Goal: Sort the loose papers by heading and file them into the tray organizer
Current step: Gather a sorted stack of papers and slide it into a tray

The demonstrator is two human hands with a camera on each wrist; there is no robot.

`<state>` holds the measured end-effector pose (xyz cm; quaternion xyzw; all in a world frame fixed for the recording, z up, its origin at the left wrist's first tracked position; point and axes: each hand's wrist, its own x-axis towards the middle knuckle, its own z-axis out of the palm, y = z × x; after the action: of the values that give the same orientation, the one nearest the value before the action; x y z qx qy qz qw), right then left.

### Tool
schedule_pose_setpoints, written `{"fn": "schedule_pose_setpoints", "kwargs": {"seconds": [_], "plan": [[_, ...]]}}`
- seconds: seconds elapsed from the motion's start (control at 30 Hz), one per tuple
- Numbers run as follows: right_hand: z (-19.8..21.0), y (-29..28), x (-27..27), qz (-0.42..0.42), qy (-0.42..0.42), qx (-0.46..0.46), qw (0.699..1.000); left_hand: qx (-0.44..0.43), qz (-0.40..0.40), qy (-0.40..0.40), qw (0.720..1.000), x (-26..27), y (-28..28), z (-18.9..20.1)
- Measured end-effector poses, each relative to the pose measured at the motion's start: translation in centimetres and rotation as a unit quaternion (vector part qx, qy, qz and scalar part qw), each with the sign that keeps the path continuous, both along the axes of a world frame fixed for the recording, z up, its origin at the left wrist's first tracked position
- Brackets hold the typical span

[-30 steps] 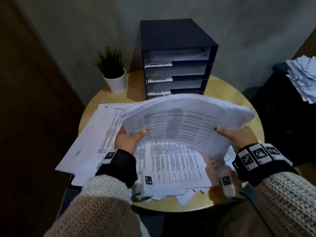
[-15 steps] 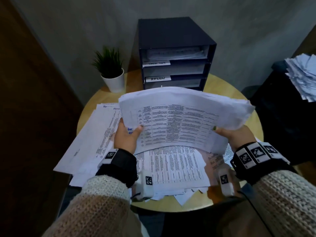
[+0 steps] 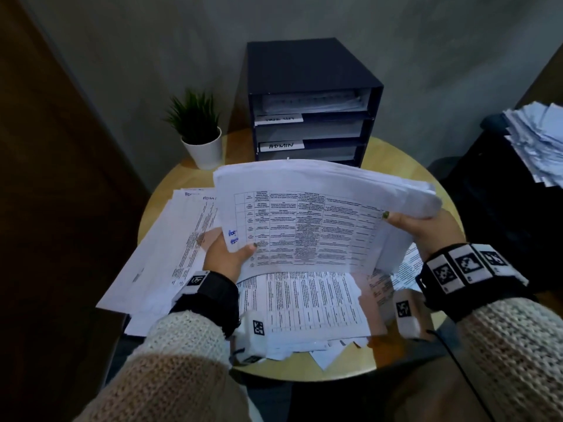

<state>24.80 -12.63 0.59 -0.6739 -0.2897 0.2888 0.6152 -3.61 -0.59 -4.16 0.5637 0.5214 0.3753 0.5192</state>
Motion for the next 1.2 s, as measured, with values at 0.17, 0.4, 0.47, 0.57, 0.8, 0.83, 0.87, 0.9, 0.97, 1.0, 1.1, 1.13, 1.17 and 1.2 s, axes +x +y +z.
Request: {"fn": "schedule_pose_setpoints", "kwargs": {"seconds": [0.17,0.4,0.47,0.57,0.8,0.83,0.87,0.9,0.97,1.0,1.1,1.13,1.17,1.2], "plan": [[3.3,0.0,1.4,-0.034,-0.150,0.005,0.988,0.015,-0.031,0.038,0.999,-0.9,0.6,1.8],[7.4,-0.6,-0.7,0.130,-0.429,-0.192,0.873,0.025,-0.094,0.085,0.992,-1.9,1.9,6.2],[7.7,-0.6,-1.3,0.178,-0.420,-0.204,0.866,0.037,-0.132,0.100,0.985,-2.2,2.0,7.5],[7.0,-0.9,-1.1,0.221,-0.326,-0.196,0.898,0.031,-0.158,0.111,0.981,-2.5,2.6,8.5],[1.0,-3.4,-1.0,0.176,-0.087,-0.212,0.957,-0.079,-0.040,0.021,0.996,-2.2,3.4,6.0],[-0.2,-3.8,-0.9,0.169,-0.043,-0.225,0.959,-0.111,-0.046,0.005,0.993,-1.9,3.0,4.9],[-1.3,-4.1,-1.0,0.160,-0.017,-0.246,0.956,-0.143,-0.054,-0.015,0.988,-1.4,2.4,4.1],[-2.4,-4.4,-1.0,0.153,-0.005,-0.266,0.952,-0.165,-0.067,-0.026,0.984,-0.8,1.8,3.3],[-3.6,-4.5,-0.9,0.139,0.012,-0.286,0.948,-0.194,-0.100,-0.022,0.976,0.3,0.5,2.1],[-3.9,-4.4,-0.7,0.131,0.014,-0.292,0.947,-0.213,-0.115,-0.026,0.970,0.9,0.0,1.6],[-4.0,-3.8,-0.2,0.124,-0.018,-0.304,0.944,-0.243,-0.149,-0.032,0.958,2.1,-0.3,0.4],[-4.0,-3.4,0.0,0.119,-0.022,-0.306,0.945,-0.235,-0.156,-0.034,0.959,2.4,0.0,0.1],[-4.2,-2.9,0.4,0.111,-0.017,-0.303,0.946,-0.226,-0.158,-0.030,0.961,2.7,0.5,0.1],[-4.2,-2.3,0.6,0.100,-0.003,-0.293,0.951,-0.216,-0.161,-0.029,0.963,2.9,1.0,0.0]]}}
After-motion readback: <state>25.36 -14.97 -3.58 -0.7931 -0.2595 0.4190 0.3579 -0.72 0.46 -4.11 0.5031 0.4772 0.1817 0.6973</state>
